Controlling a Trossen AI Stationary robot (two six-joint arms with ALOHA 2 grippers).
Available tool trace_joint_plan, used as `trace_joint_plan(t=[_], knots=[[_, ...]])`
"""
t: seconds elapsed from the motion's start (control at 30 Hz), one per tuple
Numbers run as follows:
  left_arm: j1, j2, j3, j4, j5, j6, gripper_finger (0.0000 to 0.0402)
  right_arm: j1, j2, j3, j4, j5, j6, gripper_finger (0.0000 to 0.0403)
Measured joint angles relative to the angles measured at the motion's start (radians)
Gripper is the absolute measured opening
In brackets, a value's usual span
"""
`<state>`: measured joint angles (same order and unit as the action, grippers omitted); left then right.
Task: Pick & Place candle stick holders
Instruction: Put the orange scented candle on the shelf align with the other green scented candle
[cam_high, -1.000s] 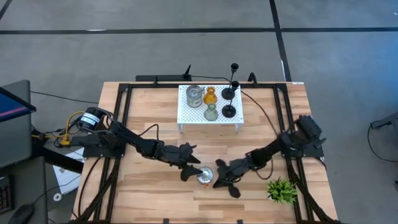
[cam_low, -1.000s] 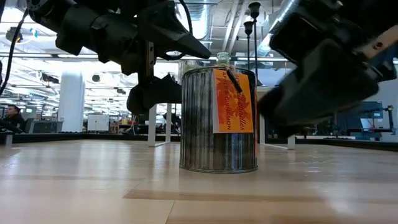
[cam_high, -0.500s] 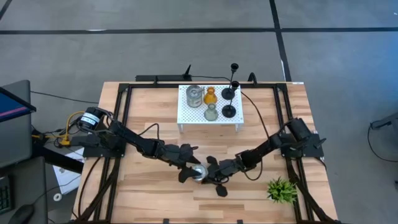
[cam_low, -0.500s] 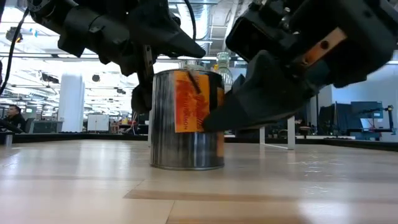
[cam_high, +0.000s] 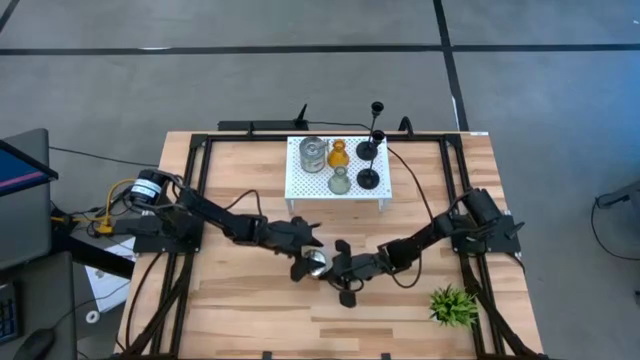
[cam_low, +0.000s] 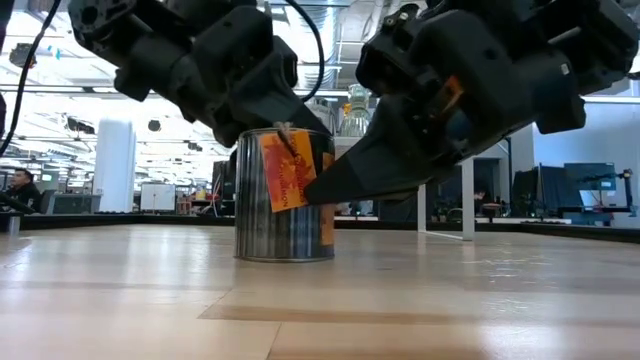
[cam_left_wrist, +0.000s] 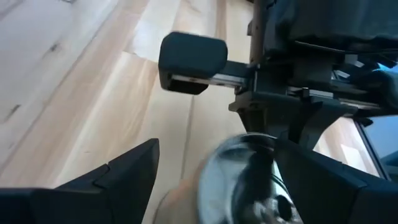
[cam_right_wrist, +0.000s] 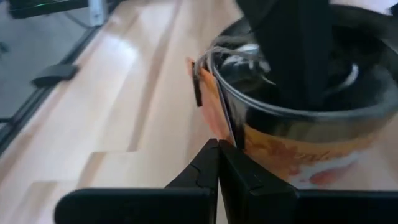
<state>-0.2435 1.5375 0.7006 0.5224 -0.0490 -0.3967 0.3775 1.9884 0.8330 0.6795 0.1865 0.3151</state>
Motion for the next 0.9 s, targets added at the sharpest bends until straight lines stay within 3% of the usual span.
trace_joint_plan(t=[0.17,0.37,0.7,0.9], knots=[[0.026,-0.002,0.0,-0.03,0.0,0.022,0.0319,-0.017,0.0,0.0,0.001,0.05,0.0,0.0],[0.049,-0.031,0.0,-0.067,0.001,0.028,0.0319,-0.026,0.0,0.0,-0.012,0.032,0.0,0.0],[0.06,-0.33,-0.002,-0.327,-0.097,0.104,0.0319,-0.013,0.0,0.0,-0.061,0.024,-0.015,0.0],[0.061,-0.391,0.0,-0.491,-0.114,-0.072,0.0319,0.003,-0.031,-0.001,-0.144,0.024,-0.045,0.0]])
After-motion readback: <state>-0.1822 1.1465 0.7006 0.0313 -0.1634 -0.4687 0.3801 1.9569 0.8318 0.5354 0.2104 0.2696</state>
